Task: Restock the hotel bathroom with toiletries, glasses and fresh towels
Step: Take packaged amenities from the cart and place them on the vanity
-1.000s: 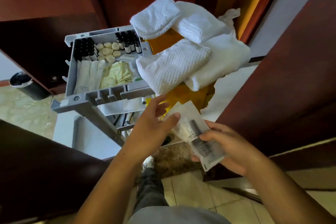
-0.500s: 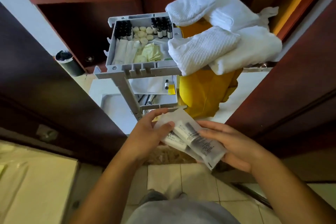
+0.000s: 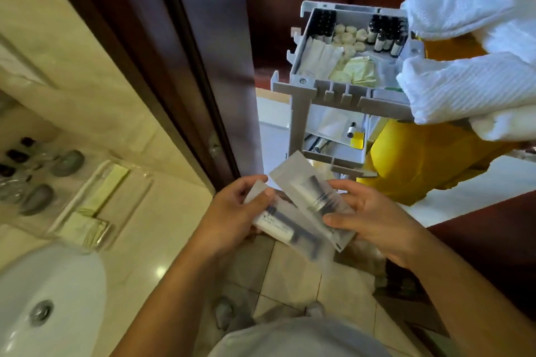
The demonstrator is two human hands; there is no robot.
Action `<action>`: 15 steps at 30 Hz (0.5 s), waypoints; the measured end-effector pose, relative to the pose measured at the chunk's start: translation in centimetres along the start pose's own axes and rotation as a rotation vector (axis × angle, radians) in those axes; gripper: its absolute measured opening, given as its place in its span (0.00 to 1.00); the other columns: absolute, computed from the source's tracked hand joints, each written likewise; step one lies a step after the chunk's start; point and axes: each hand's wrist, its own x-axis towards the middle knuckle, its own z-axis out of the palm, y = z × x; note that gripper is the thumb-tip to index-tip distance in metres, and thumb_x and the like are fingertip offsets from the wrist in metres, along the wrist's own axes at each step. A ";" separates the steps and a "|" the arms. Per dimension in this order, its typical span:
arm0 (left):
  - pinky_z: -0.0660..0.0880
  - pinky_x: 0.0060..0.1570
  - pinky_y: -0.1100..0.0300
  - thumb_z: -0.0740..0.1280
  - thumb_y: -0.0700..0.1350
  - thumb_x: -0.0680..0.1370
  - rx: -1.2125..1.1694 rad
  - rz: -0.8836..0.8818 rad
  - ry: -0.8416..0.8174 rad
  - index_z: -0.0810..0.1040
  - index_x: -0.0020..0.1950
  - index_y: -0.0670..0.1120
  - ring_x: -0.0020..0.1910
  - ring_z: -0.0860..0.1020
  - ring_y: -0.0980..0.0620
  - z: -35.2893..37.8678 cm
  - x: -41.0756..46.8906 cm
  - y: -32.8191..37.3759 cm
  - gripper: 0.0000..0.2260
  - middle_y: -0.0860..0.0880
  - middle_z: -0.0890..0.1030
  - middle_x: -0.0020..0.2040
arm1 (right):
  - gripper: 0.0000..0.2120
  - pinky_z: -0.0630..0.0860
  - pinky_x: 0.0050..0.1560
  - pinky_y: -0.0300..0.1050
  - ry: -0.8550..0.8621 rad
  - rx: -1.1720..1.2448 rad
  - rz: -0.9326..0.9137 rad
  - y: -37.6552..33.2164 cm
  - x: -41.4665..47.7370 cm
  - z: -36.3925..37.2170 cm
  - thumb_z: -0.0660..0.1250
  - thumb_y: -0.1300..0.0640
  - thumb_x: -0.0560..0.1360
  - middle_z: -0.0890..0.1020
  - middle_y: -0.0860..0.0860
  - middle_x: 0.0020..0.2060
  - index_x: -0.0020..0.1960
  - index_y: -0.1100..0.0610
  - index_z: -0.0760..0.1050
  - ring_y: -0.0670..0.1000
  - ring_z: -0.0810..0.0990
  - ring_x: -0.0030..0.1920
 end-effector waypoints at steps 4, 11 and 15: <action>0.83 0.43 0.60 0.70 0.49 0.82 -0.031 0.006 0.051 0.82 0.61 0.54 0.45 0.86 0.54 -5.6 -0.9 -0.7 0.08 0.52 0.87 0.48 | 0.25 0.85 0.54 0.57 0.045 -0.159 -0.129 -2.1 1.1 4.9 0.79 0.61 0.72 0.88 0.43 0.51 0.62 0.39 0.78 0.47 0.87 0.53; 0.84 0.53 0.50 0.69 0.50 0.82 -0.124 -0.015 0.109 0.83 0.62 0.57 0.50 0.86 0.50 -14.5 -2.2 -2.1 0.09 0.47 0.86 0.52 | 0.18 0.79 0.46 0.33 0.131 -0.490 -0.446 -4.0 2.2 14.6 0.74 0.60 0.77 0.84 0.34 0.49 0.54 0.36 0.80 0.37 0.81 0.52; 0.81 0.49 0.58 0.67 0.45 0.83 -0.244 -0.037 0.144 0.83 0.63 0.59 0.50 0.85 0.49 -18.9 -2.8 -3.1 0.12 0.44 0.85 0.57 | 0.24 0.76 0.60 0.33 0.026 -0.516 -0.535 -4.1 3.5 19.5 0.74 0.64 0.76 0.78 0.28 0.61 0.58 0.34 0.80 0.34 0.76 0.63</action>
